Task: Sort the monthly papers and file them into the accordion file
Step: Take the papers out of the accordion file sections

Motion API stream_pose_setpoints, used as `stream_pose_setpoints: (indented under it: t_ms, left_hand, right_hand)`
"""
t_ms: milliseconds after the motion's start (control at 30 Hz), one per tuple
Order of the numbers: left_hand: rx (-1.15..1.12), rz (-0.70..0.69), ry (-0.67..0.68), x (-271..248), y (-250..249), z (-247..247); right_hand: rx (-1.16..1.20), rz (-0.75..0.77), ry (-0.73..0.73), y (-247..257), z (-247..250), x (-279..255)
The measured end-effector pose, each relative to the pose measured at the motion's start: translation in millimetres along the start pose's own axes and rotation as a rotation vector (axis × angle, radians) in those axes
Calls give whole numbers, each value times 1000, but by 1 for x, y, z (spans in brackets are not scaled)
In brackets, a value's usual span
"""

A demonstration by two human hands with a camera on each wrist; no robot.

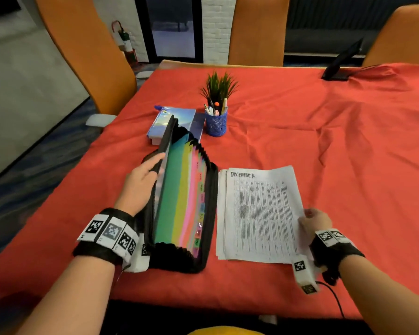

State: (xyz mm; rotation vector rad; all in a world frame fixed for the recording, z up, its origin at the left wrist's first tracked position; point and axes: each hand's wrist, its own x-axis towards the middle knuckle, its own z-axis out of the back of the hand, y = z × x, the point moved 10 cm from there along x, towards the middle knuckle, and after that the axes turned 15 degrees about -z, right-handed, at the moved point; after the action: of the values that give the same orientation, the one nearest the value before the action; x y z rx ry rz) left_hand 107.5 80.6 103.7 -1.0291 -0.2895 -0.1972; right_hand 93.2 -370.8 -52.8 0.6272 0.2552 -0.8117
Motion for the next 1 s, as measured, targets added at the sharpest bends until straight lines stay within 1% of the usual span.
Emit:
stream_pose_setpoints:
  t_ms: [67,100,167,200,233,300,367,400,467,500,533,600,667,700,767,867,933,1000]
  left_hand:
    - [-3,9,-1,0,1,-3]
    - [-11,12,-12,-1,2,-2]
    - [-28,28,-38,-1,4,1]
    - [-41,43,-46,-1,5,2]
    - [-58,65,-53,-2,8,4]
    - [-109,116,-61,-4,14,5]
    - [-135,139,-58,-6,17,7]
    - [-140,142,-61,-7,17,8]
    - [-158,156,-75,-9,18,10]
    - [-171,169,-80,-10,19,11]
    - [-186,182,-84,-10,20,11]
    - [-208,197,-92,-11,23,12]
    - [-229,215,-100,-13,22,13]
    - [-244,225,-103,-13,21,13]
    - [-282,256,-113,-14,24,12]
    - [-315,262,-113,-12,25,9]
    - [-325,258,-104,-11,25,7]
    - [-328,253,-93,-12,26,5]
  right_hand:
    - [-63,-18,-21,4,-4,-2]
    - [-100,11,-61,15,-3,-6]
    - [-143,163,-151,53,0,-25]
    - [-112,261,-151,77,-2,-40]
    - [-54,363,-115,102,-6,-58]
    - [58,526,13,148,-23,-96]
    - [128,616,132,184,-43,-134]
    - [166,627,214,197,-56,-150]
    - [208,575,393,210,-90,-174]
    - [188,533,441,211,-108,-179]
    - [153,491,447,210,-125,-180]
    - [60,408,412,204,-147,-179]
    - [-22,376,379,201,-155,-180]
    - [-33,373,390,202,-156,-184]
    - [0,360,451,204,-158,-193]
    - [140,259,541,203,-166,-195]
    - [213,245,553,205,-169,-193]
    - [206,286,534,209,-169,-193]
